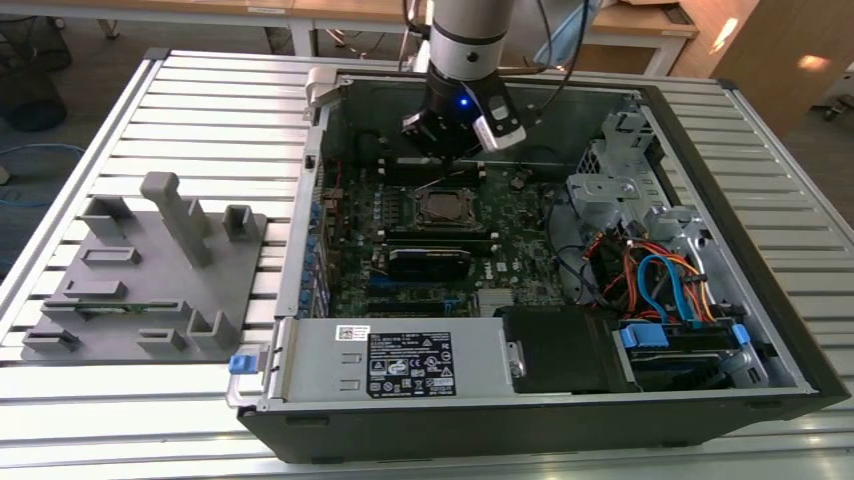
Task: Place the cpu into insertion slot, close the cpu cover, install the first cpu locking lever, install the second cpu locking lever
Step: 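Install the first cpu locking lever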
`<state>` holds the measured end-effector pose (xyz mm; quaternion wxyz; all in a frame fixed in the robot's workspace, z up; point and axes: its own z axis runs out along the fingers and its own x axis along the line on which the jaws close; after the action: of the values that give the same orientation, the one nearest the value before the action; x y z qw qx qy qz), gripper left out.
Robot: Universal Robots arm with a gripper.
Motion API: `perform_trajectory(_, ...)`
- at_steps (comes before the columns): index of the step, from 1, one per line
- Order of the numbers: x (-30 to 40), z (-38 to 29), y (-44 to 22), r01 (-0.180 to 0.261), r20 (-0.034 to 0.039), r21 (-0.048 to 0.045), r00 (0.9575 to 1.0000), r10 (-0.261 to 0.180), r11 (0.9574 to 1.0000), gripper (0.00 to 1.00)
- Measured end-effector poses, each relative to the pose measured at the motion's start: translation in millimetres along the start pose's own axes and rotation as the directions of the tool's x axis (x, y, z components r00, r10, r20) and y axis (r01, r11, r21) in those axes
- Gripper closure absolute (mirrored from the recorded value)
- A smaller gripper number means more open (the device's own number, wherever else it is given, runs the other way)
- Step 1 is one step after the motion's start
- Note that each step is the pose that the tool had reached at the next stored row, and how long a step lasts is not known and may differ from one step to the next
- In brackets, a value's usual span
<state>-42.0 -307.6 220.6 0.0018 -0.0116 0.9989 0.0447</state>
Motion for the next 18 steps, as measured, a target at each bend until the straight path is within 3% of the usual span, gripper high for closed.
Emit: perform_trajectory(18,-9.7,7.0,-0.8,0.0,0.0,-0.0001,1.0,0.0,1.0,0.9)
